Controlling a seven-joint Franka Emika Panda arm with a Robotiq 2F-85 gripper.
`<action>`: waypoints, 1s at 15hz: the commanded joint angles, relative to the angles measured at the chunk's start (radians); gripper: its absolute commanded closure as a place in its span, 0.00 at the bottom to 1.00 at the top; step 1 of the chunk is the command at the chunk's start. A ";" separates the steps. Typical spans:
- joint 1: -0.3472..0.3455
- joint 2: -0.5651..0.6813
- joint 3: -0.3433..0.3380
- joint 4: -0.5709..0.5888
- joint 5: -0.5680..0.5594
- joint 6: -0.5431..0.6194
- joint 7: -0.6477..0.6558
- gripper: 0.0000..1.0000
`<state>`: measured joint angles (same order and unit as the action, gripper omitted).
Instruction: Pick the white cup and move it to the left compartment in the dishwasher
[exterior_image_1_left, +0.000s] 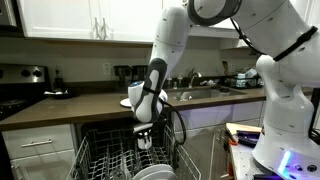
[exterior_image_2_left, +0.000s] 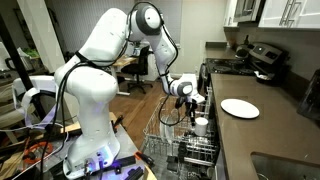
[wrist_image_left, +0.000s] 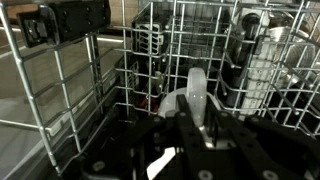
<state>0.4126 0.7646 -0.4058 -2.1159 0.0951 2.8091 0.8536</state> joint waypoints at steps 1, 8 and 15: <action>0.019 -0.048 -0.020 -0.020 -0.044 -0.024 0.045 0.91; -0.001 -0.027 -0.012 0.053 -0.047 -0.045 0.060 0.91; -0.043 -0.004 0.026 0.174 -0.054 -0.126 0.049 0.91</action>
<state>0.4036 0.7579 -0.4053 -2.0006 0.0835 2.7333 0.8755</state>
